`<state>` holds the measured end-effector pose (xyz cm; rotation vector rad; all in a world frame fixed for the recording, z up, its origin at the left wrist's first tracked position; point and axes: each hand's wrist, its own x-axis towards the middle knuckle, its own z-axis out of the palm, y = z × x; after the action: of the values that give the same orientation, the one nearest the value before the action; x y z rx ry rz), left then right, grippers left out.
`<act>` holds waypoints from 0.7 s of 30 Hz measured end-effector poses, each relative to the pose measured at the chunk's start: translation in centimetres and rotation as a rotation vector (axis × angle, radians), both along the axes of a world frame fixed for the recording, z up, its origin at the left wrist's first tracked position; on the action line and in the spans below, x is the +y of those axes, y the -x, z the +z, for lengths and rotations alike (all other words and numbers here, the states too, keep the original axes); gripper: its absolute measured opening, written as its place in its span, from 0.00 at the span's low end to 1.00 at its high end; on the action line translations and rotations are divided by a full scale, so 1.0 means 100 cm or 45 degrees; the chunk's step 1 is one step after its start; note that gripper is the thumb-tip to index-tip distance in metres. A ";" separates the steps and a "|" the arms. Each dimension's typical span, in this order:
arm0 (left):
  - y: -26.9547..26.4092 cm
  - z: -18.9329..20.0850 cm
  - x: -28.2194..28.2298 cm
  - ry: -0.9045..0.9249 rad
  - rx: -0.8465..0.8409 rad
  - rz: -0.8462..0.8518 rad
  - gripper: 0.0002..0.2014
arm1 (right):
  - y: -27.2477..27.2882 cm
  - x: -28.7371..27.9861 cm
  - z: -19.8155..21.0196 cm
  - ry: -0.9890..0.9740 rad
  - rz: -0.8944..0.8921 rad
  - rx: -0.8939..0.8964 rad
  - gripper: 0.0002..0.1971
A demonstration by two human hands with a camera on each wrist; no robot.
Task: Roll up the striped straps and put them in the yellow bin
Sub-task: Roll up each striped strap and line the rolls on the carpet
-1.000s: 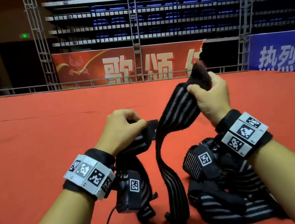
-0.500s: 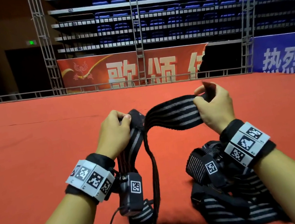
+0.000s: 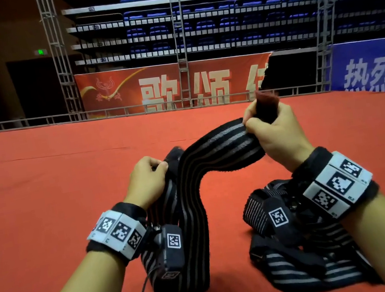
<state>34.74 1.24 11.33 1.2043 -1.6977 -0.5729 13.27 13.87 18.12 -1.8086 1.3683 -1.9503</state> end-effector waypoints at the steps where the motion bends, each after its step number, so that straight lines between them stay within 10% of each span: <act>1: 0.001 0.001 0.003 -0.028 0.072 -0.100 0.03 | 0.000 -0.001 0.000 -0.053 0.034 -0.072 0.09; 10: 0.019 -0.012 0.018 -0.060 -0.076 -0.434 0.06 | -0.026 0.006 -0.014 -0.281 0.803 -0.514 0.22; 21: -0.003 -0.039 -0.025 -0.157 -0.143 0.183 0.17 | -0.045 0.019 -0.015 -0.152 0.455 -0.042 0.11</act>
<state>34.99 -1.26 7.40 1.4581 -1.6715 -0.5367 17.74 15.77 16.61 -1.8084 1.0397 -1.6705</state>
